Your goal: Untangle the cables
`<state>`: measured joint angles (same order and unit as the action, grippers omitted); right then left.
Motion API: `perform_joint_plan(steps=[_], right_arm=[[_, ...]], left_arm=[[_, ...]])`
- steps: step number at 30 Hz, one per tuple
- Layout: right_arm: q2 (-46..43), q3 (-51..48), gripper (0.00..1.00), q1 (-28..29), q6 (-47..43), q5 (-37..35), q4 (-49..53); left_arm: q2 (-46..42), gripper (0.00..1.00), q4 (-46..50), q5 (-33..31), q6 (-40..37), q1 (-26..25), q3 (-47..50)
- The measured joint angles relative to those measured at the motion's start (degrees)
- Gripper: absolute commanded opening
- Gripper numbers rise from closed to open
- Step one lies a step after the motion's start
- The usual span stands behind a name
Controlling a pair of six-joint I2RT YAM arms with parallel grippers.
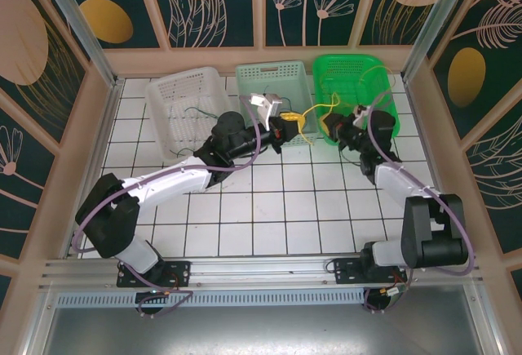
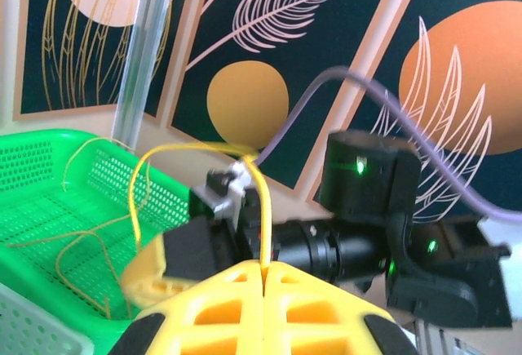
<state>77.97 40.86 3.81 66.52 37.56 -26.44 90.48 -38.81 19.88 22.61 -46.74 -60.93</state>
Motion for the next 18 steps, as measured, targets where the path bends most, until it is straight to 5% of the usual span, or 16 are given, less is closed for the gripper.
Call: perform_joint_plan(steps=[9,18], right_arm=[[5.01,18.40,0.00,-11.43,-23.56,-2.75,19.56],[24.59,38.66,0.00,-15.47,-39.19,-2.75,32.74]], left_arm=[[0.50,0.00,8.72,-1.66,-3.80,0.35,-6.60],[18.16,0.00,22.64,2.84,-6.10,1.18,-26.12]])
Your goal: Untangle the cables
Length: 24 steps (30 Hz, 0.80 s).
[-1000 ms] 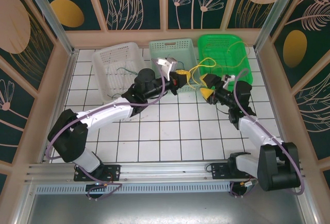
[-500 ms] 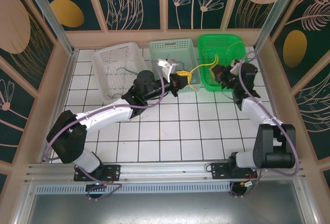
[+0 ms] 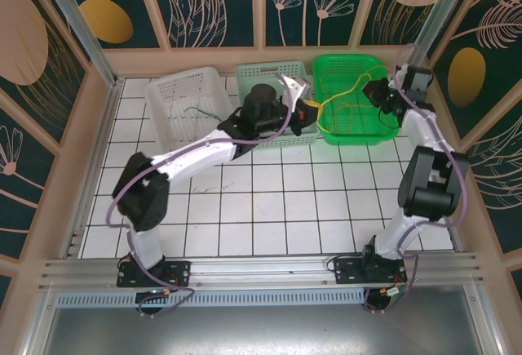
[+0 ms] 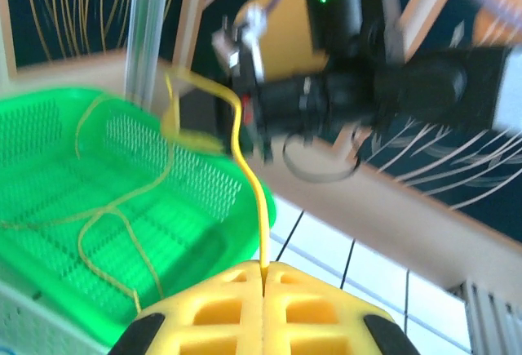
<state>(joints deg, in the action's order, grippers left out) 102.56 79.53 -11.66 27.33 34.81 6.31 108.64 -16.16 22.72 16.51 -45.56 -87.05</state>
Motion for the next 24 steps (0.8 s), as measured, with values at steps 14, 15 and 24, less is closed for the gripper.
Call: perform_joint_plan(steps=[14,15,24], right_arm=[[27.67,35.60,0.00,-1.81,-12.50,1.09,14.29],[29.07,37.92,0.00,-1.81,-12.70,1.31,14.97],[34.86,45.55,0.44,-1.97,-14.23,2.40,18.53]], left_arm=[[28.83,0.00,19.58,-1.11,-1.81,1.97,-39.26],[31.01,0.00,19.82,-1.09,-1.44,1.97,-42.95],[40.17,0.14,16.87,-1.03,4.76,1.97,-50.64]])
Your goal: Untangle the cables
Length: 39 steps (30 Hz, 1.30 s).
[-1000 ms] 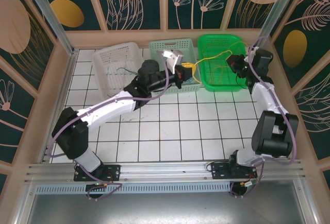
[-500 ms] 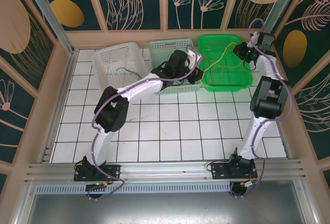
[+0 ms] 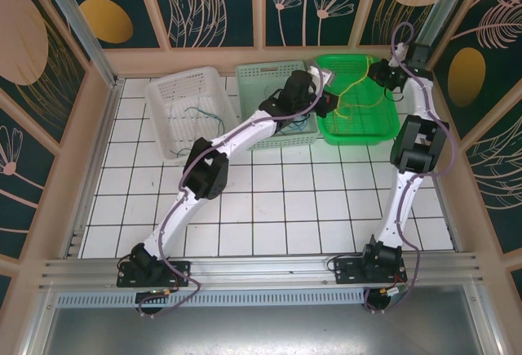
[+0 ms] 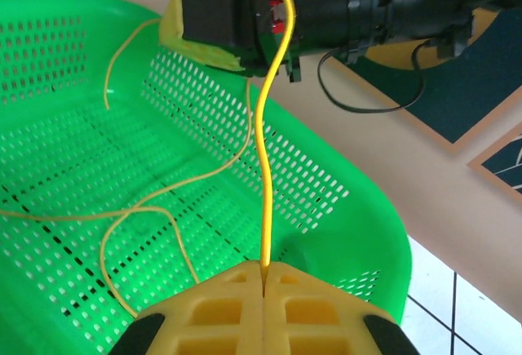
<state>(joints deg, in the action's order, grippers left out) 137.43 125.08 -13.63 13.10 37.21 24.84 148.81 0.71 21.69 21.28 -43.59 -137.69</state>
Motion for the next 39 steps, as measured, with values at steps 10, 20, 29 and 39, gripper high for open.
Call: perform_joint_plan(steps=[10,20,29,39], right_arm=[[2.62,4.28,0.78,-0.22,-0.96,0.57,3.78],[1.90,5.16,0.85,-0.28,-1.22,0.57,6.64],[-4.87,2.64,0.87,1.05,-2.67,-2.34,8.59],[-4.87,5.57,0.99,9.33,-11.26,-16.48,15.02]], left_arm=[[2.03,0.76,-0.46,-0.59,2.84,0.00,0.13],[-1.36,0.98,0.00,-4.20,0.39,0.00,6.71],[-11.34,0.99,-0.02,-8.94,-2.62,0.00,16.57],[-17.44,0.99,-0.02,-13.42,-6.05,0.00,22.21]])
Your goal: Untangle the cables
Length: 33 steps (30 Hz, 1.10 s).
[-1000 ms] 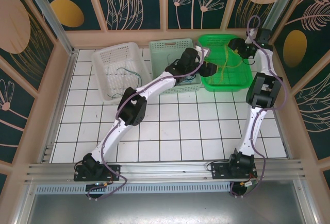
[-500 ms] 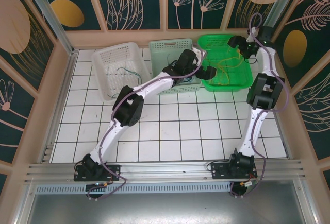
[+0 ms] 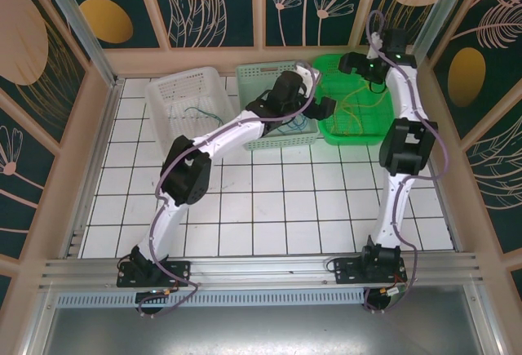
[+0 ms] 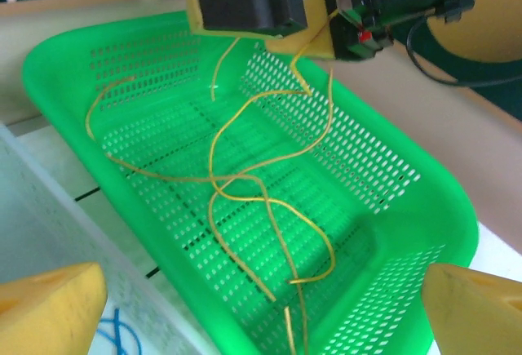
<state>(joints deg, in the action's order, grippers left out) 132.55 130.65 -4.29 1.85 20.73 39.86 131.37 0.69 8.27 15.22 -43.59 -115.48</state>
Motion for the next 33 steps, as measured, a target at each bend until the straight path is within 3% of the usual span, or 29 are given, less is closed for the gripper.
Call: perform_joint_plan(steps=[4,9,13,16,20,24,27,33], right_arm=[[-0.35,-1.64,0.99,2.10,-2.21,-10.95,-0.68],[-7.96,-19.45,0.99,4.85,-5.79,-22.73,-8.63],[-7.85,-15.72,0.83,5.03,-2.27,-20.70,-6.82],[-8.35,-13.73,0.82,2.43,1.40,-18.05,-6.54],[-10.36,-19.56,0.82,-0.04,4.04,-18.14,-7.06],[-14.64,-32.74,0.87,0.31,4.79,-16.76,-11.47],[-22.40,-48.24,0.95,0.96,4.72,-14.53,-19.61],[-44.33,-76.81,0.98,1.27,2.45,-12.79,-44.41]], left_arm=[[-1.31,0.98,-0.04,-1.20,-0.90,0.00,3.89],[-2.34,0.98,-0.15,-1.99,-1.53,0.00,7.34],[-4.26,0.98,-0.85,-2.60,-1.55,0.00,10.93],[-7.32,0.99,-2.60,-3.10,-1.53,0.00,15.65],[-12.11,0.98,-5.99,-3.93,-1.49,0.00,21.68],[-18.29,0.99,-11.37,-5.68,-1.49,0.00,29.73],[-24.81,0.99,-15.19,-8.52,-1.53,0.09,38.05],[-38.71,0.99,-21.38,-17.22,-3.32,3.21,52.59]])
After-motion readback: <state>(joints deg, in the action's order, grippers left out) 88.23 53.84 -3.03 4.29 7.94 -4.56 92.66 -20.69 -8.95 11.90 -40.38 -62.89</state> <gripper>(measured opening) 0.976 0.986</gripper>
